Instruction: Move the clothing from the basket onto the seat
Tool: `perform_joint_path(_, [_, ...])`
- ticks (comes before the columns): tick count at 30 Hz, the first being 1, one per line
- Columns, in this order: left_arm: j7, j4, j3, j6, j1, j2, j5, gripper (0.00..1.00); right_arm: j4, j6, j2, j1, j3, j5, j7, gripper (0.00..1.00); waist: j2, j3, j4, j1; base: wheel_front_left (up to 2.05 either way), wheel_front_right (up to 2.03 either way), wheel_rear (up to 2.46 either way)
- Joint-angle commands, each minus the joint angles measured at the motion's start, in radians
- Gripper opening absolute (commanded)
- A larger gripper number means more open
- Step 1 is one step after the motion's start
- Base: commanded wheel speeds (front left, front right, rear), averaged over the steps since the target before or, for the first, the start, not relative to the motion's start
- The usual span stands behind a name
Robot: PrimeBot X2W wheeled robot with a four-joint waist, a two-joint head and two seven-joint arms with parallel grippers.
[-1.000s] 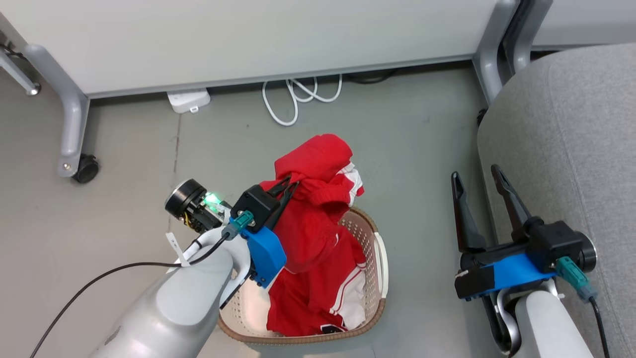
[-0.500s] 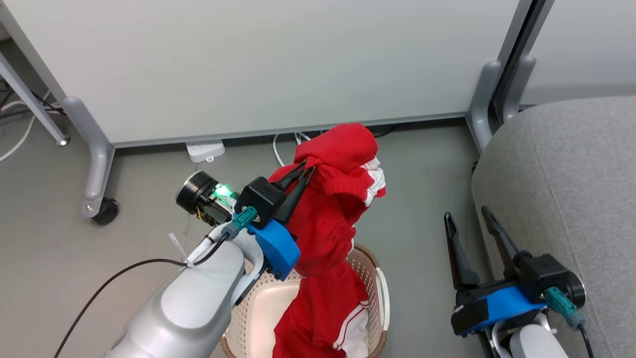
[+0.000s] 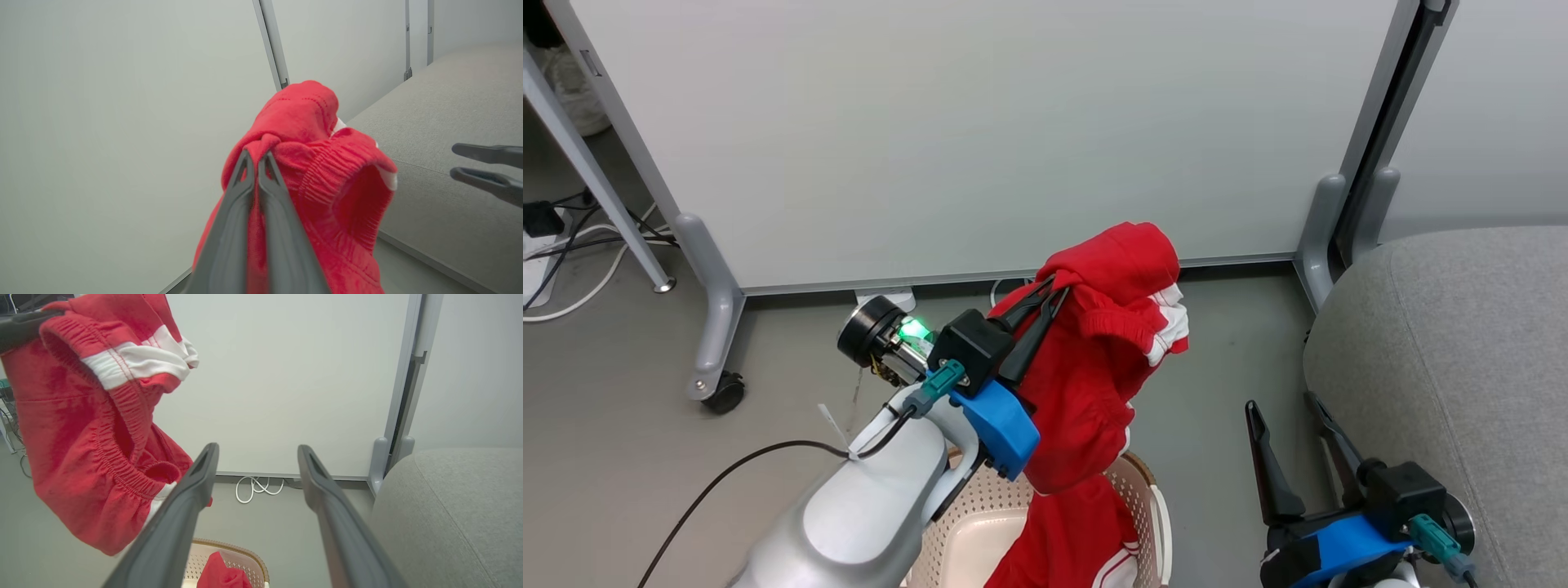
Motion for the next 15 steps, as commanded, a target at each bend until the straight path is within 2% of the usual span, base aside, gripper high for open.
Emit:
perform_joint_path(1, [0.005,-0.017,-0.004,0.008,0.017,0.005,-0.007,0.00,-0.002,-0.001,-0.002,0.015,0.007,0.004,-0.005,1.00,0.0000,-0.006,0.005,0.0001,0.00,0.00,0.00])
perform_joint_path(15, [0.026,-0.074,-0.013,0.023,0.031,0.021,-0.018,0.00,0.002,-0.001,-0.002,-0.025,0.069,-0.001,-0.005,1.00,0.0000,-0.009,0.016,0.0001,0.00,0.00,0.00])
